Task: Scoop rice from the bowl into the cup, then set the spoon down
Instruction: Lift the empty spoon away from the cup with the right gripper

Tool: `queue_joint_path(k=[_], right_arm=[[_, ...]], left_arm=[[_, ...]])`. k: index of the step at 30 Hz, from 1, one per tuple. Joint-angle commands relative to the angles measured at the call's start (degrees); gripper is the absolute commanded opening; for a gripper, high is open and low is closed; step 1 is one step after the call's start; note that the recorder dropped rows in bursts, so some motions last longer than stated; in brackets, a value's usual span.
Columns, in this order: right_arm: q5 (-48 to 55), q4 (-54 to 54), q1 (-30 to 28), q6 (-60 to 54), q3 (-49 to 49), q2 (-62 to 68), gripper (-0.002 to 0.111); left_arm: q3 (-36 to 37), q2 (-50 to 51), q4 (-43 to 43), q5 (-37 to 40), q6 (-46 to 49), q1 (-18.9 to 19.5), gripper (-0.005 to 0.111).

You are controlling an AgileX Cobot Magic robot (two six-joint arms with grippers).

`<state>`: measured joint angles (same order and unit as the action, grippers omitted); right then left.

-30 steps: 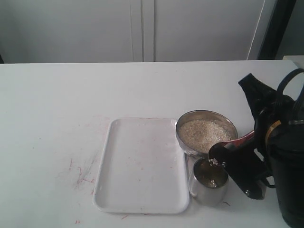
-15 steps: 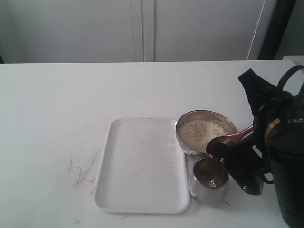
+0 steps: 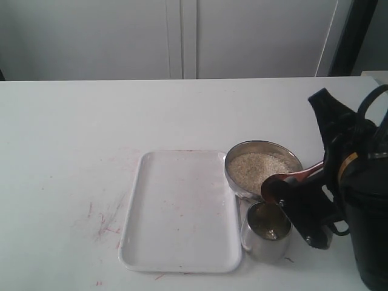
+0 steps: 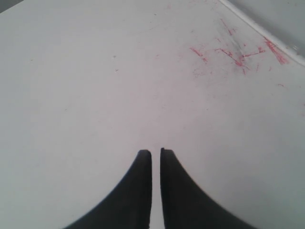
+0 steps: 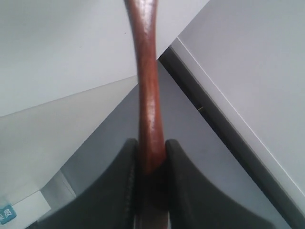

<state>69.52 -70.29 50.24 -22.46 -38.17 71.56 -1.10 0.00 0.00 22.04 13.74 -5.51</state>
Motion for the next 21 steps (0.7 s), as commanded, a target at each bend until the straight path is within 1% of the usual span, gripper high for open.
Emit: queue_joint_path(k=[1,4,7,10,14,18,21], right_arm=[[0.4,0.0,0.0,10.1,0.2,-0.1,0.000],[0.4,1.3,0.0,20.7,0.2,-0.1,0.000],[0.4,5.2,0.0,26.2,0.0,-0.1,0.000],[0.4,11.5,0.0,35.0,-1.2,-0.1,0.000],[0.4,23.6,0.0,45.3,-4.8,-0.1,0.000],[0.4,34.4,0.0,47.5,-8.7,-0.1,0.000],[0.4,38.7,0.0,47.5,-11.4,-0.1,0.000]], left_arm=[[0.5,0.0,-0.3,2.8,-0.3,-0.4,0.014],[0.5,0.0,-0.3,2.8,-0.3,-0.4,0.014],[0.5,0.0,-0.3,2.8,-0.3,-0.4,0.014],[0.5,0.0,-0.3,2.8,-0.3,-0.4,0.014],[0.5,0.0,-0.3,2.8,-0.3,-0.4,0.014],[0.5,0.0,-0.3,2.8,-0.3,-0.4,0.014],[0.5,0.0,-0.3,2.8,-0.3,-0.4,0.014]])
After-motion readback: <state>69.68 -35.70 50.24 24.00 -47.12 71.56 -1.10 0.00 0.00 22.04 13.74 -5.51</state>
